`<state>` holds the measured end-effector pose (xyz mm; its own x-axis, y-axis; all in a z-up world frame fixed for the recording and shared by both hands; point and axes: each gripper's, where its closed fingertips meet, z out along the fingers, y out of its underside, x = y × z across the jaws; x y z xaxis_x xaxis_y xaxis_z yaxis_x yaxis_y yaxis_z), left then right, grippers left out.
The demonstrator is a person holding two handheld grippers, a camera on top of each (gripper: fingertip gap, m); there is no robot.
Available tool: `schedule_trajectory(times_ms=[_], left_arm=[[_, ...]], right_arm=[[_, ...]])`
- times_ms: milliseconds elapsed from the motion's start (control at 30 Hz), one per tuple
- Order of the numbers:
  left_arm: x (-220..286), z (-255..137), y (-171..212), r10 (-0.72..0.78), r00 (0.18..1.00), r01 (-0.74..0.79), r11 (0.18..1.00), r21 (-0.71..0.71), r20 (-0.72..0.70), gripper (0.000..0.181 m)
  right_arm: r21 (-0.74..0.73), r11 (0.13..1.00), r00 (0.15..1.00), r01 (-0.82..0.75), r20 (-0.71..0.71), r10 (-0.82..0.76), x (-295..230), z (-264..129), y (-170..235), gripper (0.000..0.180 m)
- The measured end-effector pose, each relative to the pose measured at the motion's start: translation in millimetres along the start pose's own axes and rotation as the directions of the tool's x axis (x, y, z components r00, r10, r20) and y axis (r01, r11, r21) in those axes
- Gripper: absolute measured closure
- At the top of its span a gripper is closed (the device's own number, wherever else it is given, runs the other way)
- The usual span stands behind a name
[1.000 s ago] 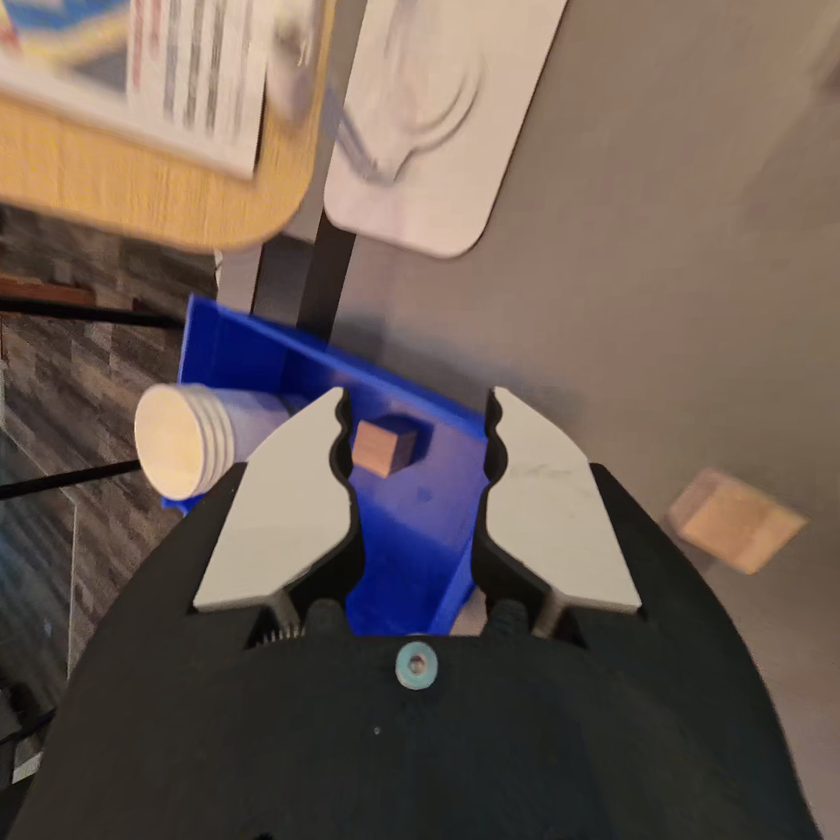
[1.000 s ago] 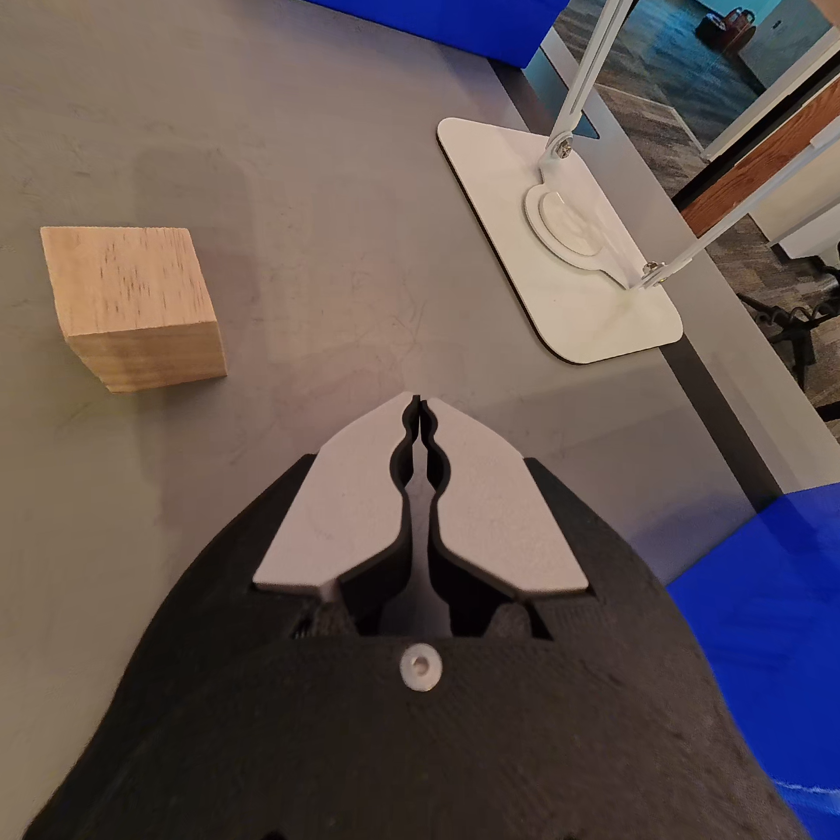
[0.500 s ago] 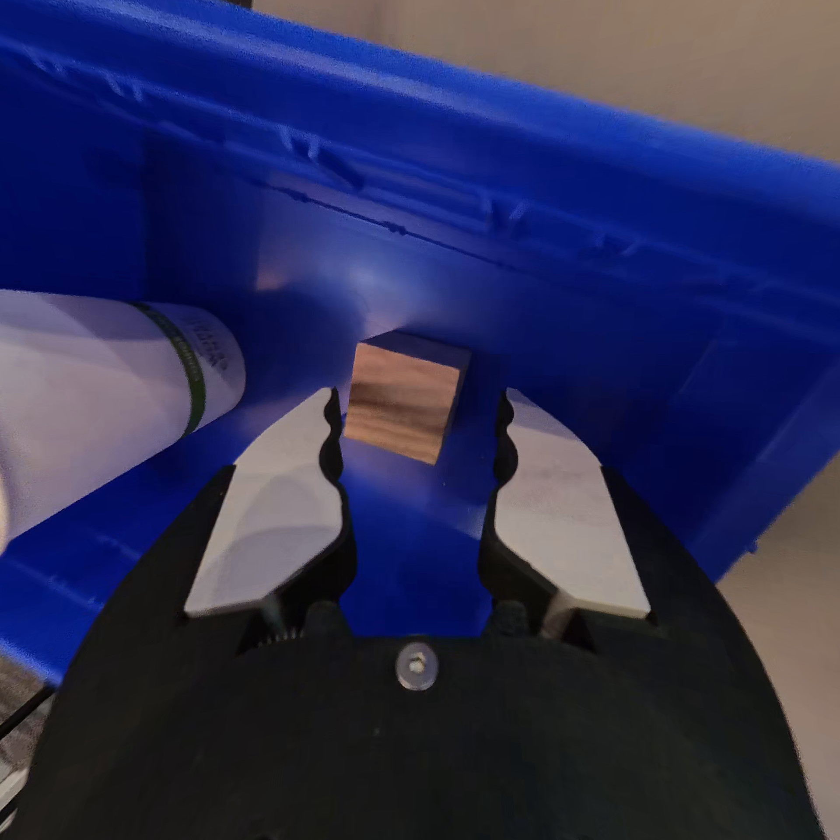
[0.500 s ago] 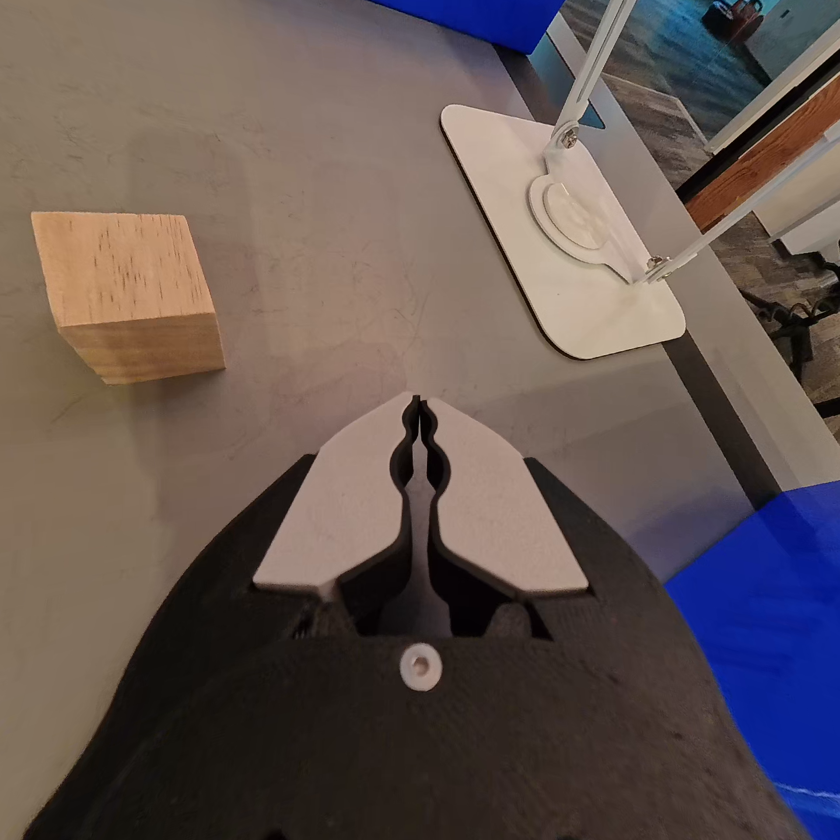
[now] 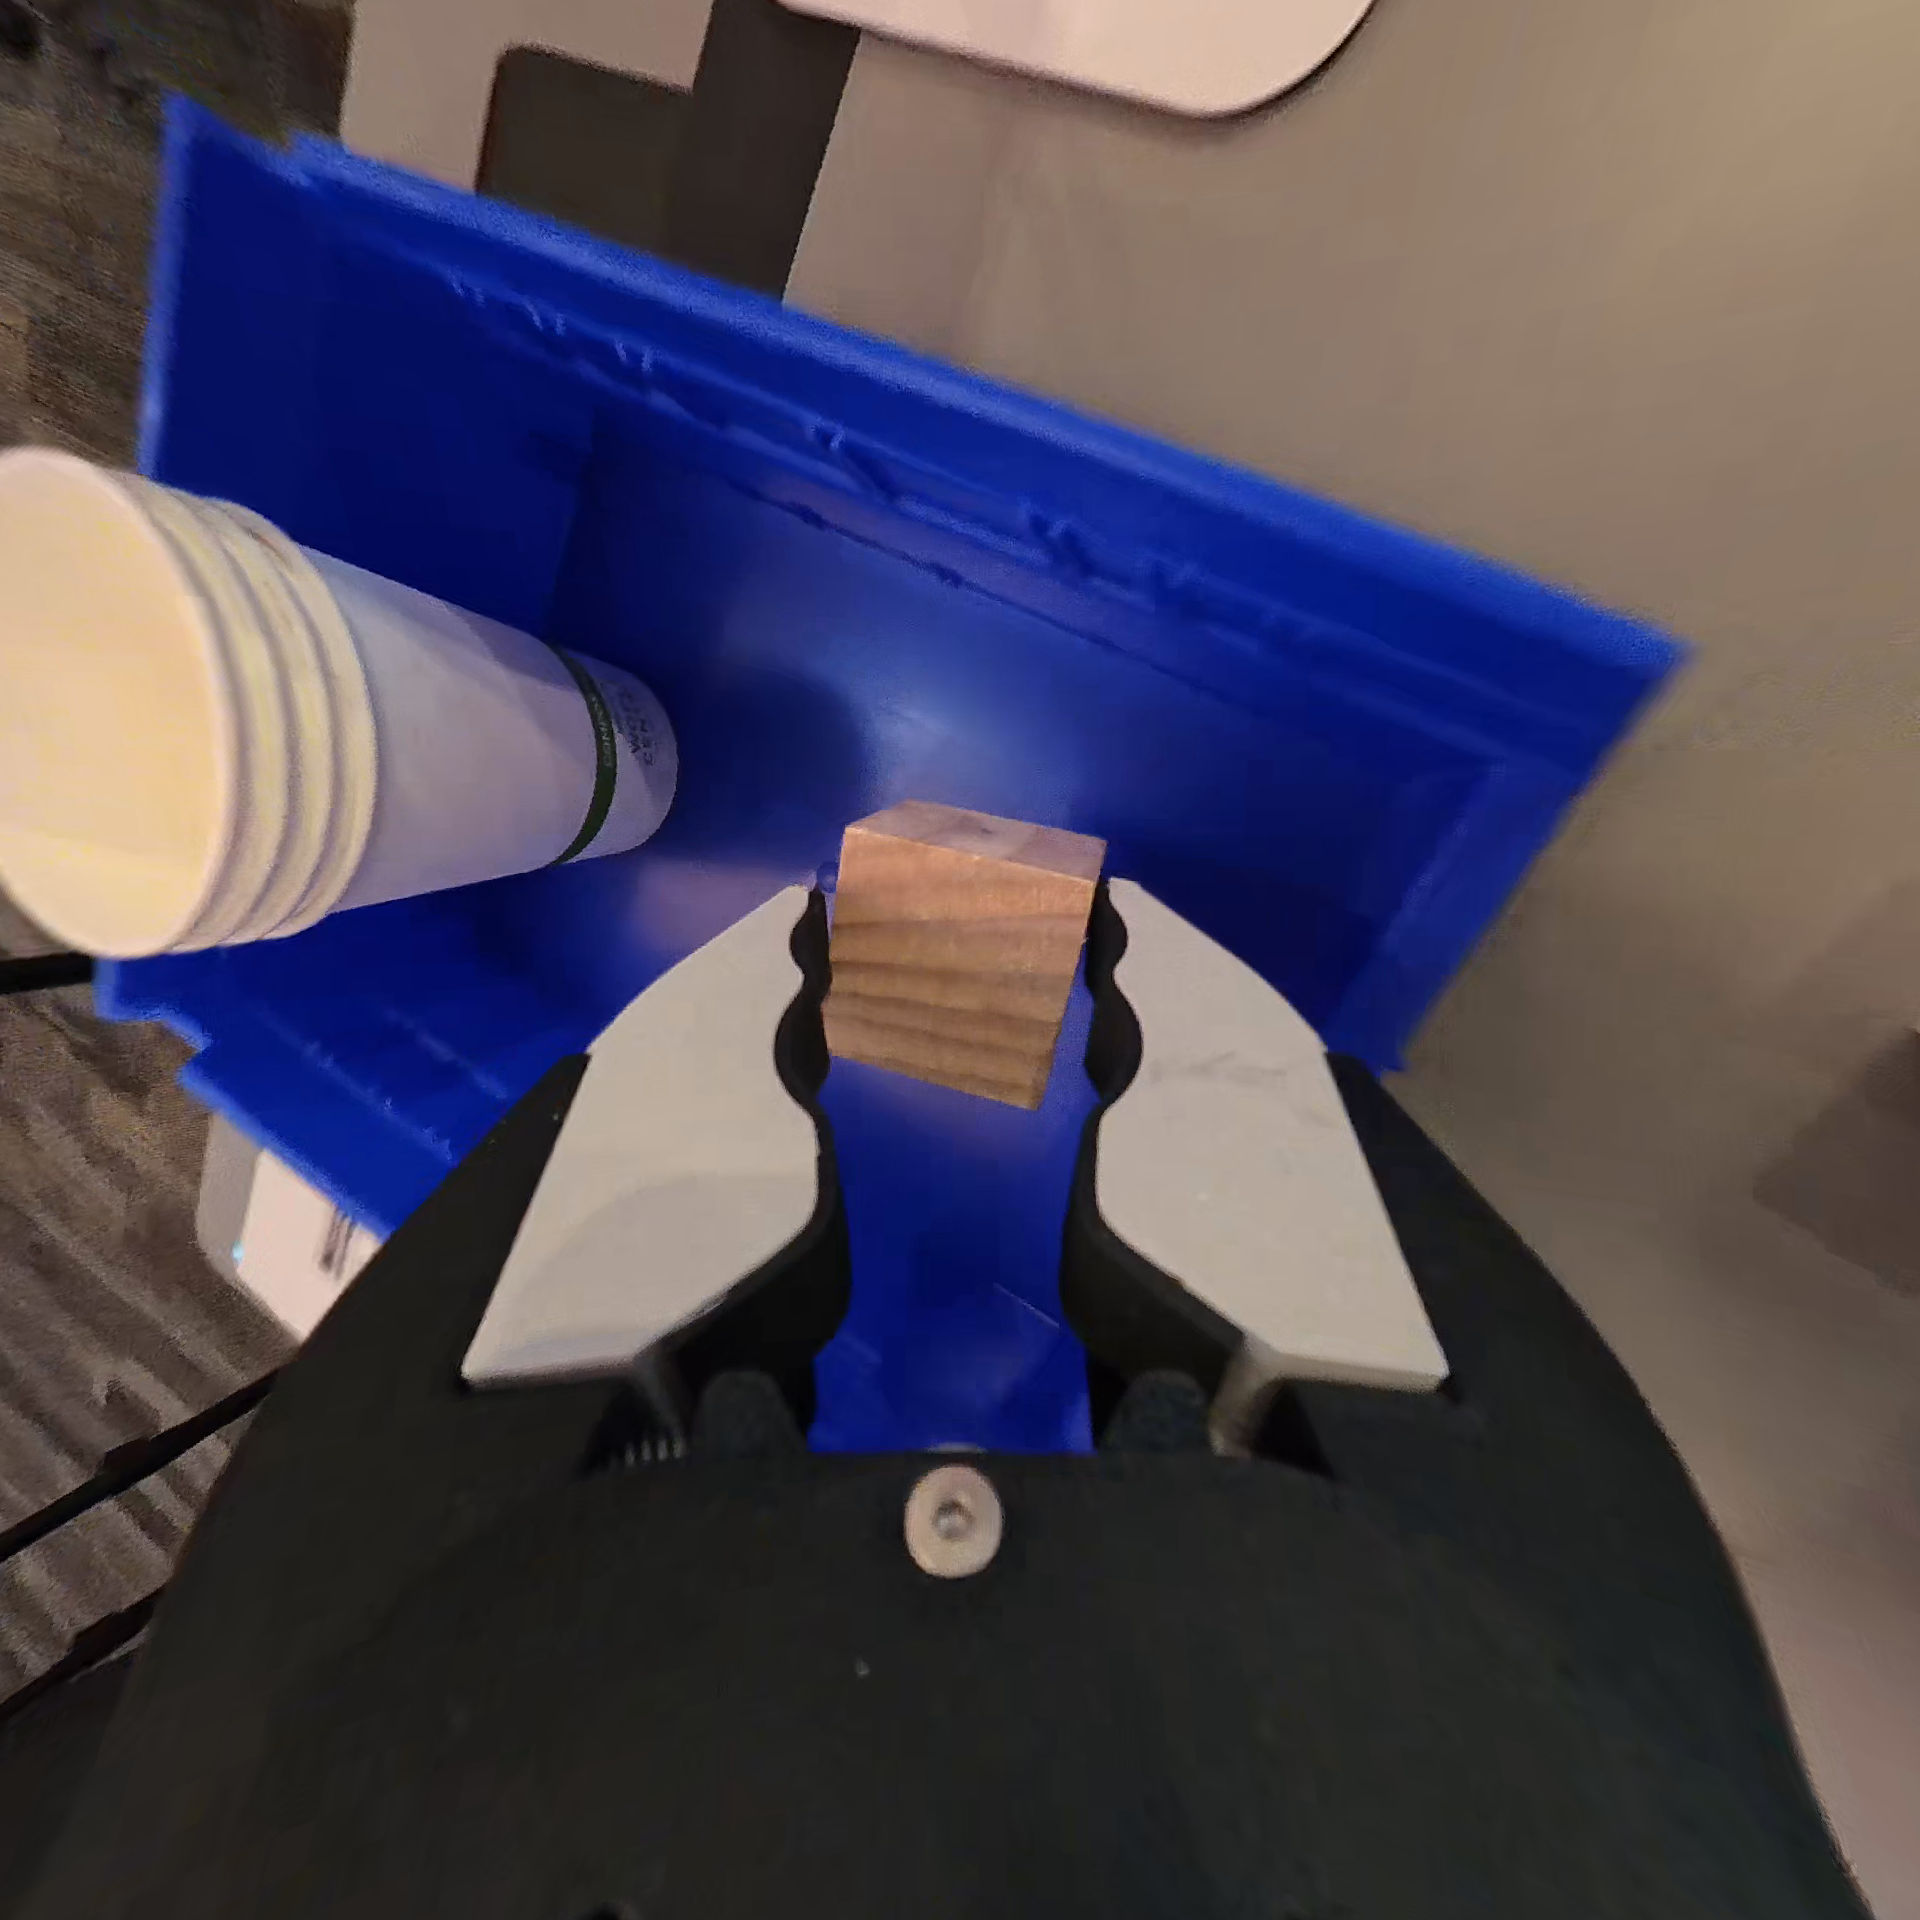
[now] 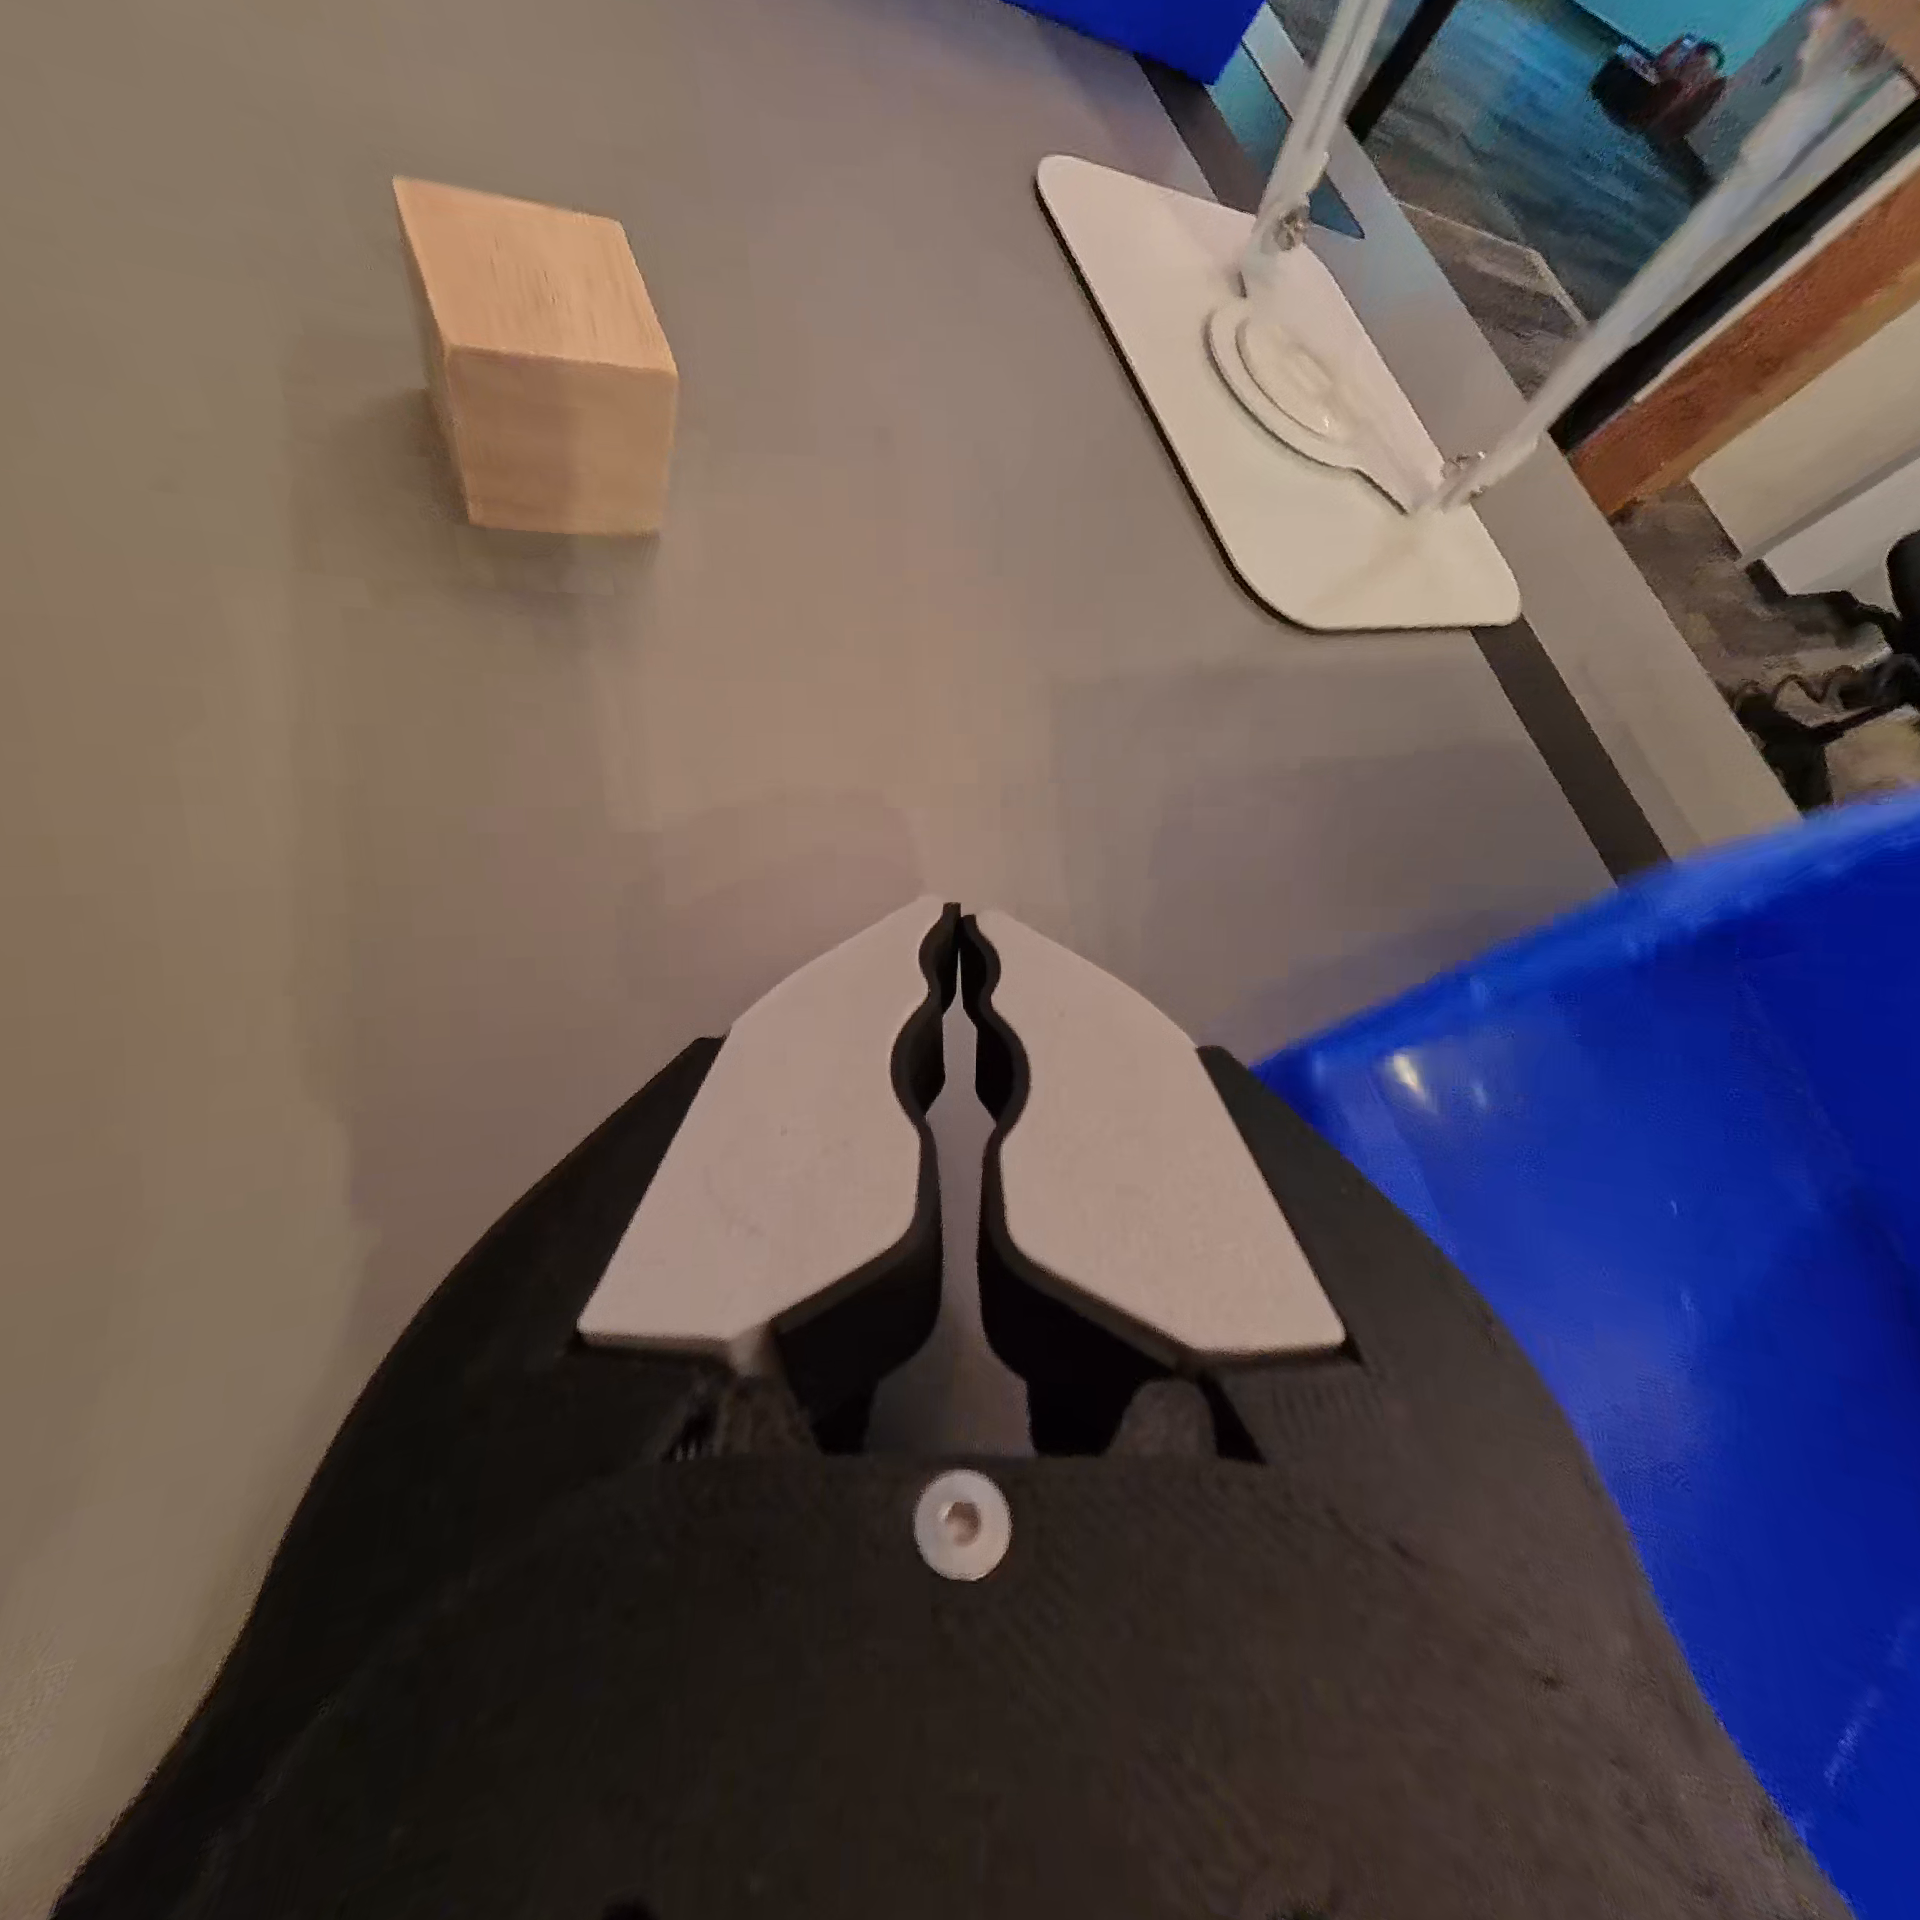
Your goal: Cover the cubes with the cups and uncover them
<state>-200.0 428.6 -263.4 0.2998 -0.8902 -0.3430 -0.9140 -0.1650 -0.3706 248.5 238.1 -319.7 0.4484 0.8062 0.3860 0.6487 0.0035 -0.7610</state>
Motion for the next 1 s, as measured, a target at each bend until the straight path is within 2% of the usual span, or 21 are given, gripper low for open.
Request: schedule_trajectory(times_ms=[133,267,400,567,667,767,900,1000], left_arm=[[44,-48,-46,0.015,1.000,-0.017,0.998,0.065,0.025,0.134],[118,-63,-136,0.084,0.996,-0.080,0.988,0.133,-0.023,0.134],[223,-50,-246,0.241,0.954,-0.196,0.951,0.239,-0.177,0.134],[333,-23,-387,0.366,0.894,-0.263,0.896,0.358,-0.260,0.134],[383,4,-448,0.426,0.862,-0.313,0.873,0.374,-0.273,0.134],[405,34,-478,0.456,0.851,-0.369,0.872,0.322,-0.259,0.134],[426,62,-485,0.441,0.829,-0.357,0.891,0.282,-0.343,0.134],[441,80,-485,0.441,0.819,-0.364,0.894,0.263,-0.366,0.134]], right_arm=[[-0.025,0.999,0.999,-0.026,-0.034,0.025,6,-33,27,0.180],[-0.073,0.996,0.994,-0.057,-0.092,0.051,22,-68,61,0.180],[-0.078,0.986,0.981,-0.150,-0.137,0.138,43,-101,92,0.180],[-0.140,0.969,0.961,-0.206,-0.216,0.173,59,-130,123,0.180],[-0.189,0.938,0.926,-0.291,-0.304,0.226,75,-143,143,0.180],[-0.199,0.878,0.858,-0.436,-0.387,0.338,91,-158,165,0.180],[-0.135,0.844,0.789,-0.519,-0.454,0.413,104,-177,171,0.180],[-0.119,0.836,0.773,-0.535,-0.468,0.428,107,-181,172,0.180]])
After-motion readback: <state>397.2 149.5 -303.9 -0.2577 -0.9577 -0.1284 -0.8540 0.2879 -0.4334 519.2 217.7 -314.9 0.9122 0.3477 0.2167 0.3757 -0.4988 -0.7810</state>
